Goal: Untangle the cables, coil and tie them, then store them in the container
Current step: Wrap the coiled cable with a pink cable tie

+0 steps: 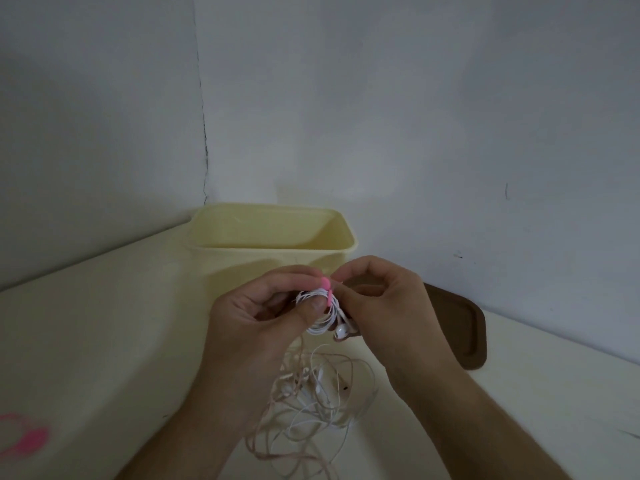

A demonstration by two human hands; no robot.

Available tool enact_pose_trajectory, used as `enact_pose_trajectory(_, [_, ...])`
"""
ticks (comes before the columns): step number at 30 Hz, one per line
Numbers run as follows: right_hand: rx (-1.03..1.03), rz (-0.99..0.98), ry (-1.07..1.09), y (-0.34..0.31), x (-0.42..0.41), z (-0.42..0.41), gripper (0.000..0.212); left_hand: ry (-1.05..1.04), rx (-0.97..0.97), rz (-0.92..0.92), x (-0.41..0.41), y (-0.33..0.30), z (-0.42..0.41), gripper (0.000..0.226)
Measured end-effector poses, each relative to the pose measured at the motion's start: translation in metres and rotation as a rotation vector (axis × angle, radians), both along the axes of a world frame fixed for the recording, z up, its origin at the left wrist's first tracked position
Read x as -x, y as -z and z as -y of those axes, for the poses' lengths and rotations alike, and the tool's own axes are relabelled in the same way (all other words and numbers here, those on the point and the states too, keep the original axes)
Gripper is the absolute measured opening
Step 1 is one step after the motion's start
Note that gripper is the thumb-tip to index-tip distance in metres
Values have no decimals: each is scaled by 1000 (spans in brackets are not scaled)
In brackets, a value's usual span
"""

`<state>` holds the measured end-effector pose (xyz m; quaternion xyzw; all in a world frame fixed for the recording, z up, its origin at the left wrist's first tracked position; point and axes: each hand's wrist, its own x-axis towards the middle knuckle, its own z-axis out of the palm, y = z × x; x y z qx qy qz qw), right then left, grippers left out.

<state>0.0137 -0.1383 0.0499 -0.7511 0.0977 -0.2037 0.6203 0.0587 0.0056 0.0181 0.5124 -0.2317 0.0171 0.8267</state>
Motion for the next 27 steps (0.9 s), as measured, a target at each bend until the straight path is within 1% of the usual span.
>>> enact_pose_trajectory(2, [-75, -13, -22, 1, 0, -2, 22, -20, 7, 2, -1, 0, 0, 20])
enact_pose_trajectory(6, [-81, -44, -44, 5, -1, -3, 14, -41, -10, 1, -2, -1, -1, 26])
enact_pose_trajectory(8, [-113, -57, -104, 6, -2, -3, 20, -45, -26, -11, -1, -1, -2, 28])
enact_pose_trajectory(10, [-183, -63, -181, 4, -5, -2, 18, -51, -24, -27, 0, -2, -3, 28])
enact_pose_trajectory(12, [-270, -76, -260, 2, -6, 0, 40, -71, -28, -33, -1, -3, -4, 26])
enact_pose_trajectory(13, [-261, -84, -318, 1, -6, 2, 47, -83, -25, -37, -2, -3, -5, 26])
enact_pose_trajectory(14, [-210, -85, -369, 0, -6, 3, 47, -93, -15, -42, -2, -3, -4, 25])
enact_pose_trajectory(16, [-74, -77, -410, 2, -2, 3, 38, -105, -1, -44, -2, -3, -4, 25])
enact_pose_trajectory(17, [-28, -72, -389, 2, -2, 2, 32, -107, -2, -43, -2, -3, -4, 25])
enact_pose_trajectory(19, [29, -65, -329, 4, -1, 0, 26, -110, 1, -43, -3, -3, -4, 25])
enact_pose_trajectory(23, [32, -29, -238, 3, 1, -5, 19, -35, 54, -87, -6, -3, -4, 20])
enact_pose_trajectory(27, [-61, -58, -162, 2, 1, -7, 11, 23, 39, -87, -6, -2, -3, 20])
